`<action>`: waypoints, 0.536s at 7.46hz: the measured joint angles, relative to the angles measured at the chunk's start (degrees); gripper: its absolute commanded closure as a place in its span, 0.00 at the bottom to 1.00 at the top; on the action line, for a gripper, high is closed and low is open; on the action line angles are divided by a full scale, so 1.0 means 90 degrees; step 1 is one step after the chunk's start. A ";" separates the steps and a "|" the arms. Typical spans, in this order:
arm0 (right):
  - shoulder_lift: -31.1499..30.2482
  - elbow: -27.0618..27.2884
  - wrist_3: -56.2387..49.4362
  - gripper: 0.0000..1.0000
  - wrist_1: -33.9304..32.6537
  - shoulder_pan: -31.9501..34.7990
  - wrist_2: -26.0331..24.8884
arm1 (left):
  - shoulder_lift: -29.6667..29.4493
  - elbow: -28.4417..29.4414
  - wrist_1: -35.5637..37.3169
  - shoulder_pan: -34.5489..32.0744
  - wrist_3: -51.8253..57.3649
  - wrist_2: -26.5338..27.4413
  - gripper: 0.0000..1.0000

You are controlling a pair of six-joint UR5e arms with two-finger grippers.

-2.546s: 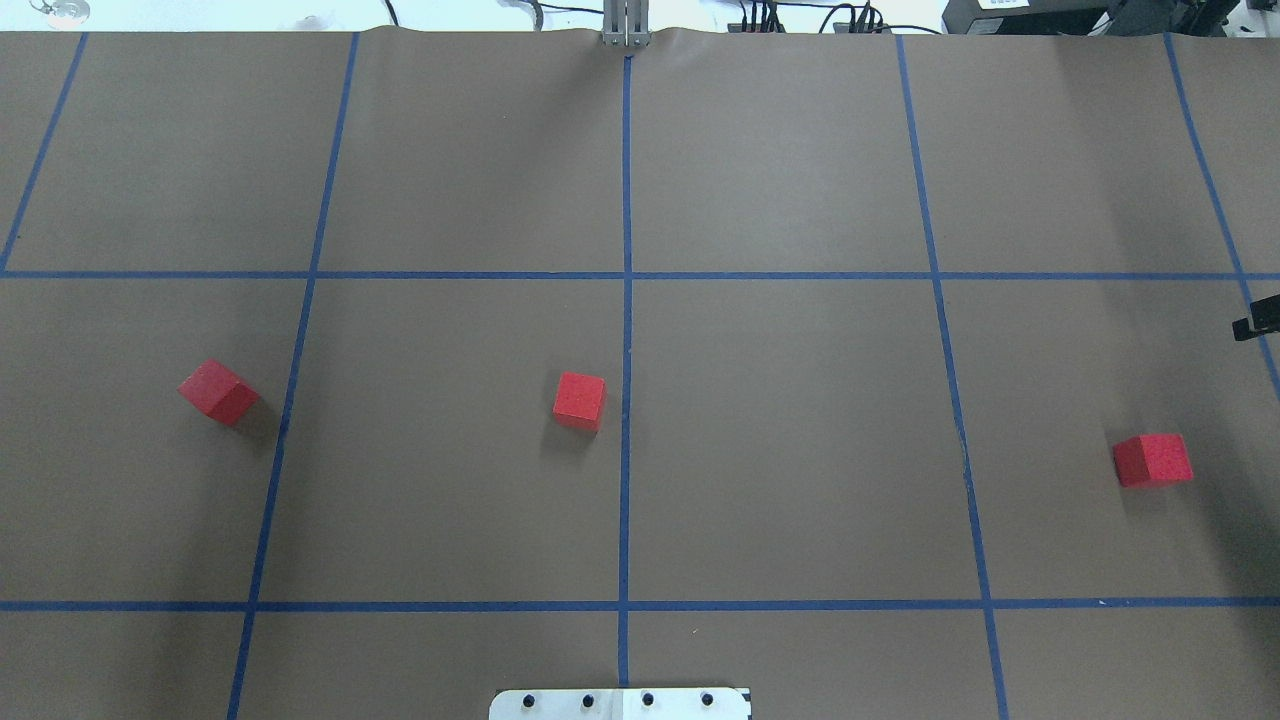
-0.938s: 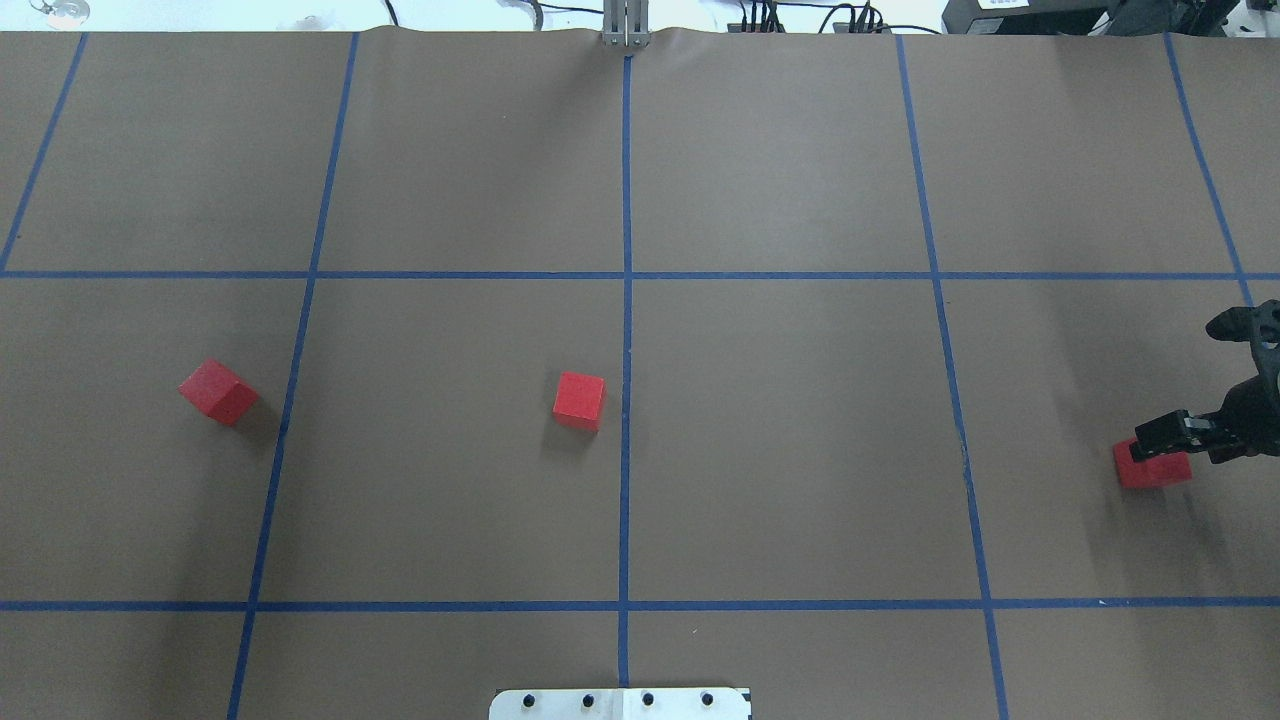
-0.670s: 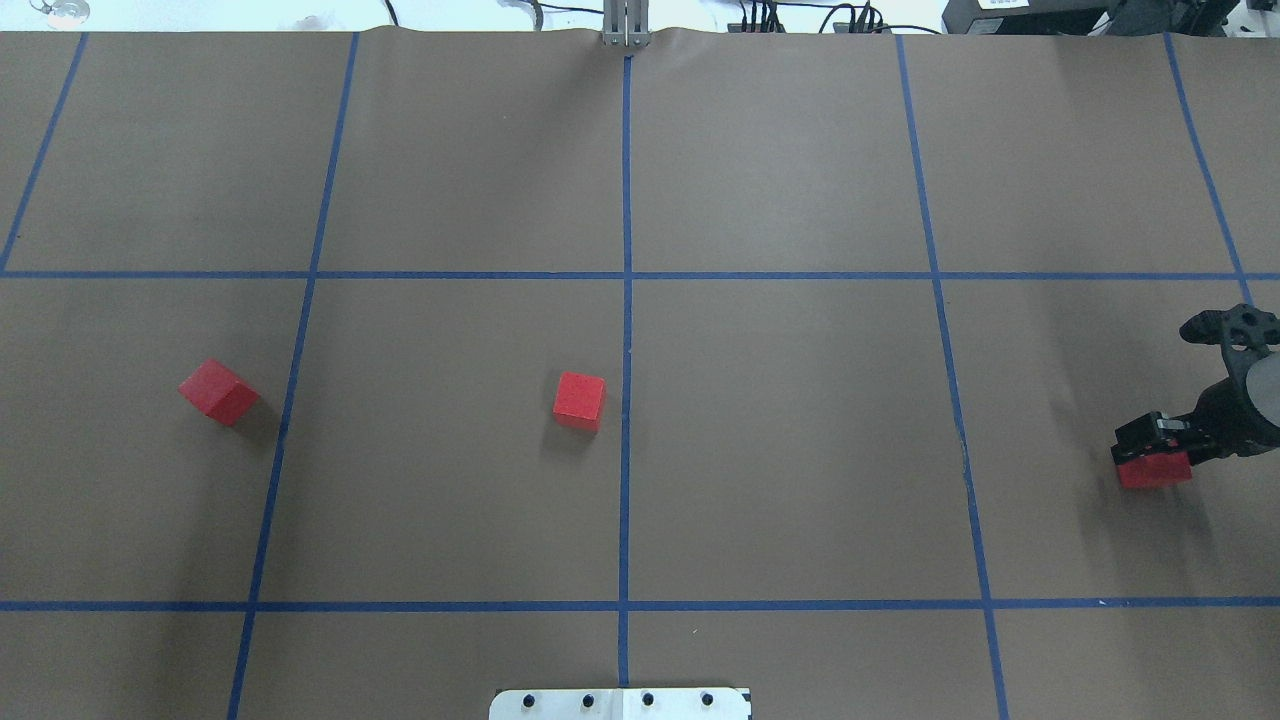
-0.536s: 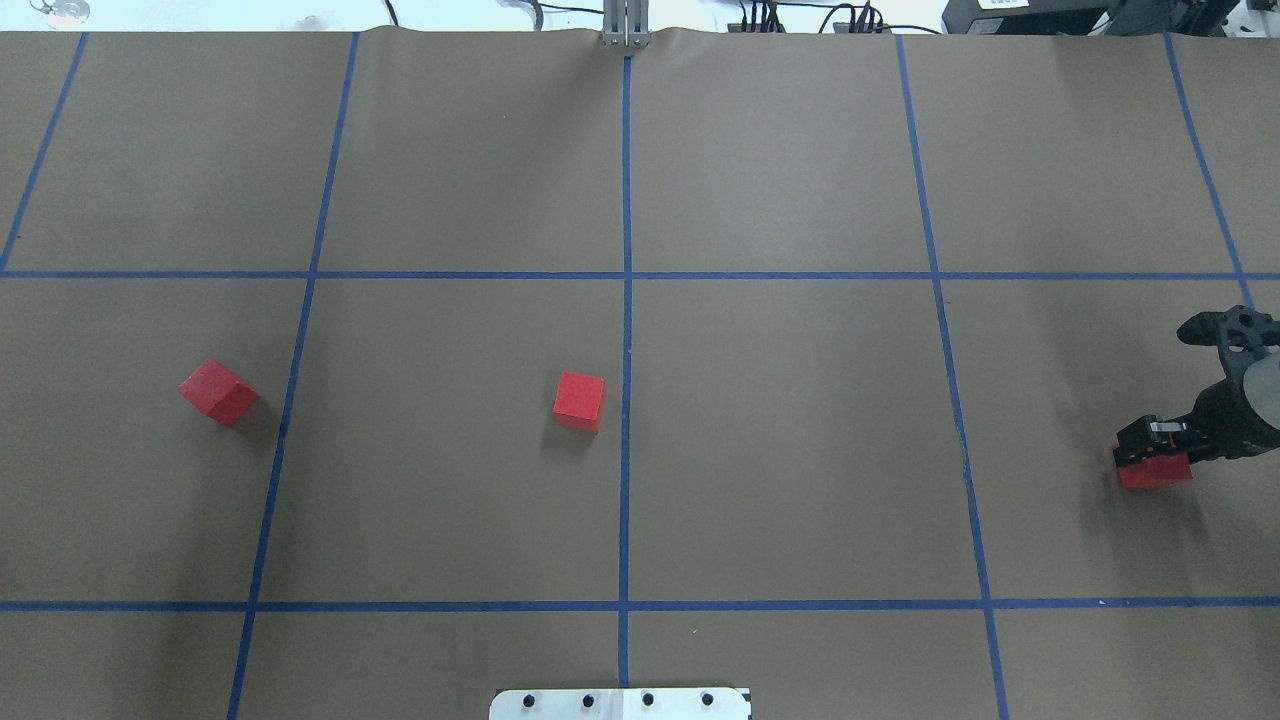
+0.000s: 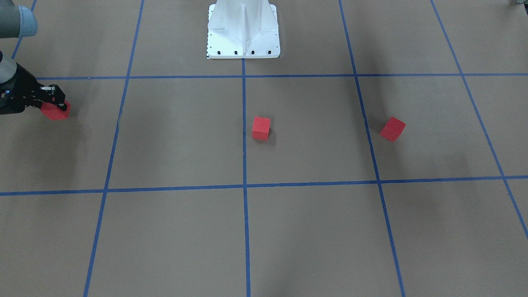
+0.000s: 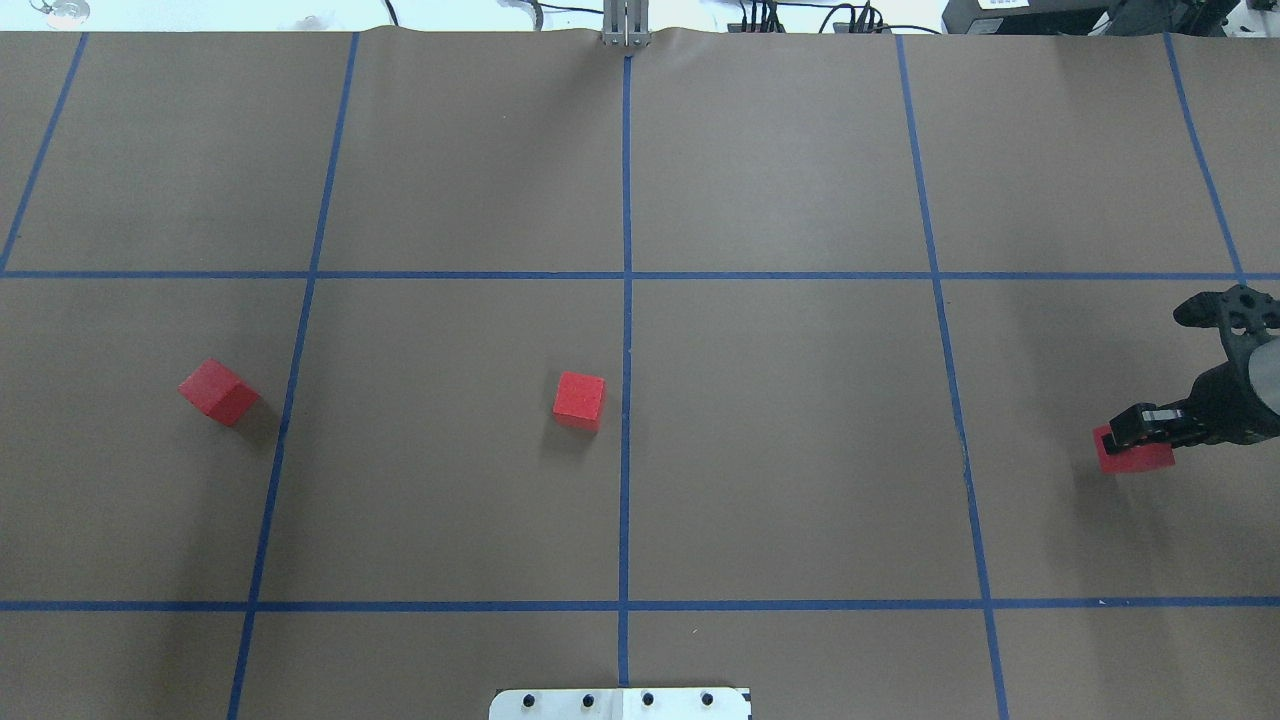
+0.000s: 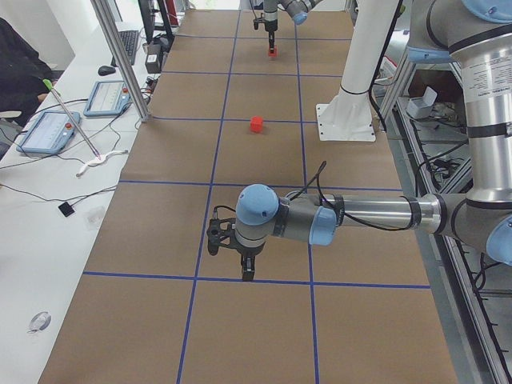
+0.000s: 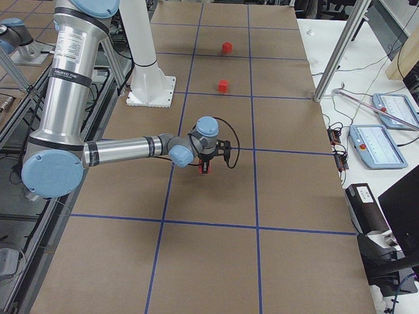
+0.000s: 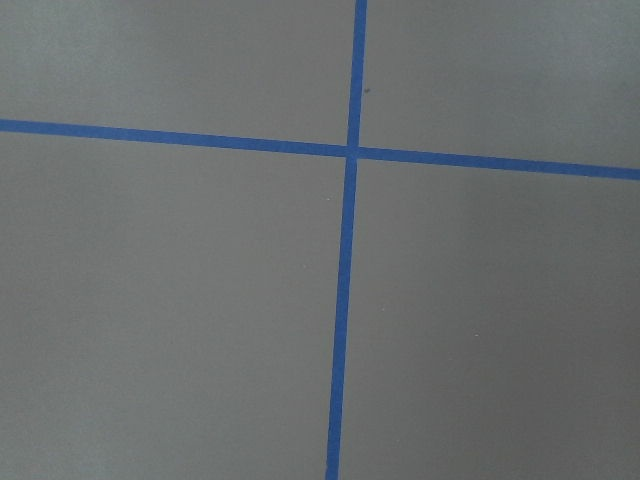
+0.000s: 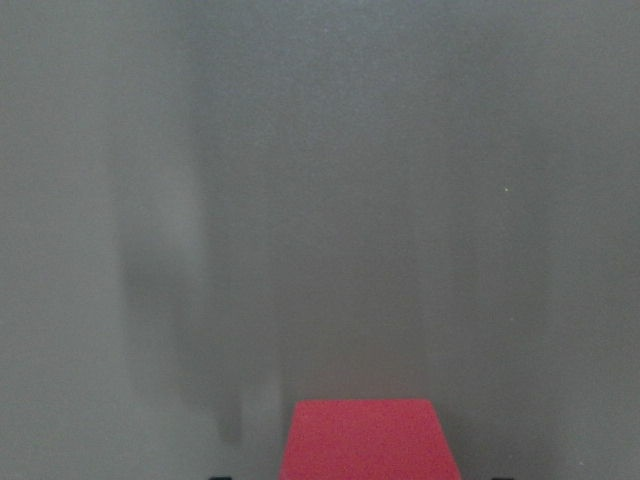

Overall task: Form red blocks into L shape at center
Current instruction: 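Carry the red cube with the right gripper to just beyond the center cube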

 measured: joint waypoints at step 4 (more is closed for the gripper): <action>0.2276 0.0645 0.1075 1.00 -0.2439 -0.0496 -0.0093 | 0.0000 0.0063 0.0020 0.0008 0.0004 -0.0254 0.00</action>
